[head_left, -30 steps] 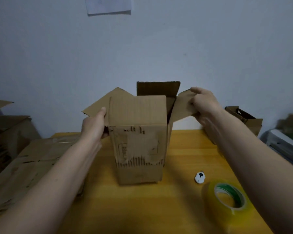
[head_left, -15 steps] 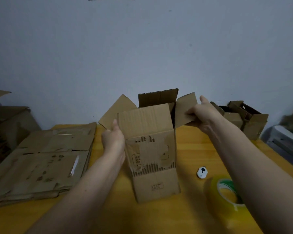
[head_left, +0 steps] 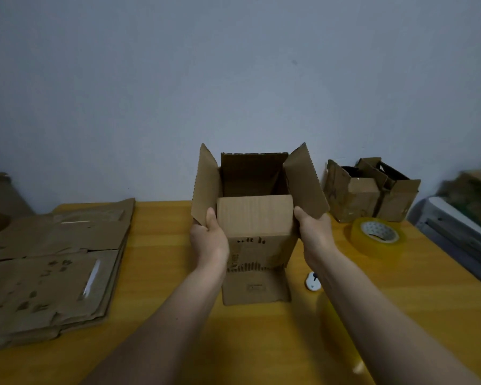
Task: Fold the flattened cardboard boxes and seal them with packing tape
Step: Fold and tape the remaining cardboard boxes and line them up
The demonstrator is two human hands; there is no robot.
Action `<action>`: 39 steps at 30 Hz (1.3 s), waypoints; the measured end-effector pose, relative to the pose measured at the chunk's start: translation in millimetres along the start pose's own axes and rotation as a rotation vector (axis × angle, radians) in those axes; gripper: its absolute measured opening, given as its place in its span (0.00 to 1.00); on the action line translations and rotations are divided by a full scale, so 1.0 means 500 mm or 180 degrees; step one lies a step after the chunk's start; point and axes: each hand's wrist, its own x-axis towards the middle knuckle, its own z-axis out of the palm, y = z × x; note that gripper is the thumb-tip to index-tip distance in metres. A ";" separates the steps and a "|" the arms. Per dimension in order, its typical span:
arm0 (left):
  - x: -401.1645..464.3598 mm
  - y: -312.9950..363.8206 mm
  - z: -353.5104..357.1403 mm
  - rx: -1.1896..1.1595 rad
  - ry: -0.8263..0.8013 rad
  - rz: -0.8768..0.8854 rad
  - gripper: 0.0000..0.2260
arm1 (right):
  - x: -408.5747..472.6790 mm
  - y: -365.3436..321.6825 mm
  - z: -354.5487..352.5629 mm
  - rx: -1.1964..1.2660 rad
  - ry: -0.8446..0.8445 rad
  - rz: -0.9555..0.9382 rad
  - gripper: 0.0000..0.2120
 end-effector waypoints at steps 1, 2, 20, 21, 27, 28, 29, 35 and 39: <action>0.002 -0.008 -0.004 0.0036 -0.0035 0.0012 0.20 | 0.005 0.009 0.001 -0.0056 0.0056 0.0071 0.23; 0.003 -0.015 -0.010 0.0044 -0.0070 0.0039 0.20 | 0.008 0.014 0.002 -0.0122 0.0049 0.0096 0.24; 0.113 -0.004 -0.033 0.0479 -0.0072 -0.0051 0.13 | 0.063 -0.009 0.062 -0.1401 -0.0601 -0.0037 0.12; 0.125 -0.013 -0.034 0.0388 -0.0053 -0.0144 0.14 | 0.069 -0.003 0.069 -0.1389 -0.0574 -0.0061 0.14; 0.143 -0.029 -0.043 -0.0429 0.0380 -0.0099 0.23 | 0.079 0.011 0.069 -0.1140 -0.0614 -0.0091 0.11; 0.137 -0.030 -0.049 -0.0498 0.0469 -0.0086 0.25 | 0.071 0.010 0.064 -0.1089 -0.0648 -0.0119 0.11; 0.131 -0.031 -0.057 -0.0565 0.0550 -0.0105 0.26 | 0.062 0.010 0.058 -0.1031 -0.0683 -0.0143 0.11; 0.103 -0.042 -0.103 -0.0882 0.0850 -0.0283 0.30 | 0.006 0.029 0.028 -0.0486 -0.0262 -0.0148 0.14; 0.095 -0.036 -0.128 0.0516 0.1165 0.0611 0.43 | -0.006 0.045 0.031 -0.0766 0.0573 -0.0632 0.41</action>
